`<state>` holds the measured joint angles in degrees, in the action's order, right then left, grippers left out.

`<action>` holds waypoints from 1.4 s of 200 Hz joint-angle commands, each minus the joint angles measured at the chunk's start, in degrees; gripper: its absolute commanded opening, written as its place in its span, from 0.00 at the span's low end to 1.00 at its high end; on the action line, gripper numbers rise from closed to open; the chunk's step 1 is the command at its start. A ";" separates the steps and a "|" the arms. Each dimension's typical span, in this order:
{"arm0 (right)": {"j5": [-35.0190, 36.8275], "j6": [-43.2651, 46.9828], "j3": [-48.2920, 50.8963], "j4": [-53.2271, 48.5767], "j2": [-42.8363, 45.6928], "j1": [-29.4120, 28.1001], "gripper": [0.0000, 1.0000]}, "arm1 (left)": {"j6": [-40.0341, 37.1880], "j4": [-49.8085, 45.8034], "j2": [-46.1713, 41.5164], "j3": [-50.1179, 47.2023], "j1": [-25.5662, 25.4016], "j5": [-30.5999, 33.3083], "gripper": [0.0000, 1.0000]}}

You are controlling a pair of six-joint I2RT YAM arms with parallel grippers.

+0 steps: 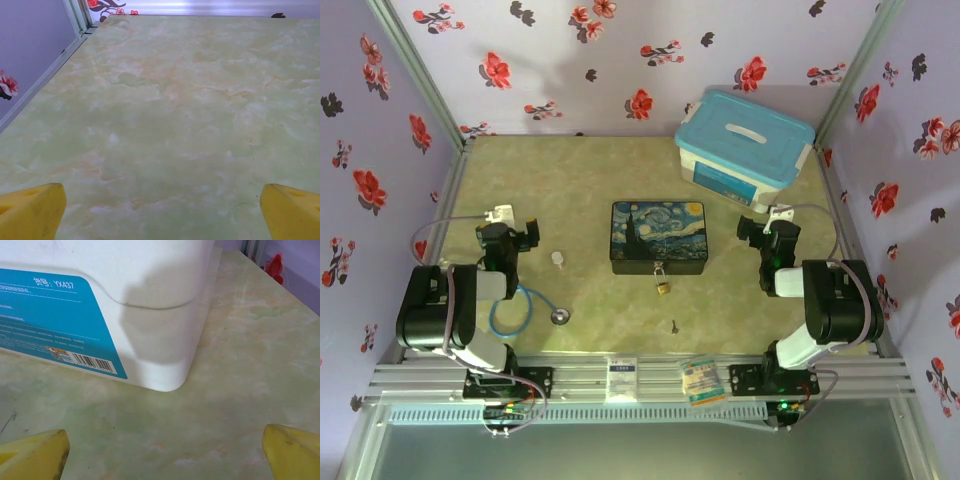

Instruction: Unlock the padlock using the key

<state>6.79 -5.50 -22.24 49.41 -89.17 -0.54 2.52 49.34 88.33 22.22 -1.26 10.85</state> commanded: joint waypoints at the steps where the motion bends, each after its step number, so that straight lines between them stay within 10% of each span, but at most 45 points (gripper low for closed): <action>1: -0.72 0.83 -0.49 0.85 -0.41 0.45 0.99 | -1.47 2.24 0.28 0.11 0.28 -0.25 1.00; 192: -3.89 -1.44 2.12 3.68 2.70 2.85 0.99 | -1.27 -0.76 -2.60 0.55 0.11 0.97 1.00; 263: 4.37 -17.96 -4.14 -28.53 25.94 3.49 0.99 | 11.75 -26.90 -23.10 7.85 -0.31 3.36 1.00; 280: -7.73 -20.56 -6.59 -35.66 28.59 5.60 0.99 | 16.85 -35.13 -27.92 10.09 -0.26 -3.33 1.00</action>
<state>5.82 -16.75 -25.58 28.32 -63.57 3.09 9.28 27.81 66.26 28.64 -1.39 13.02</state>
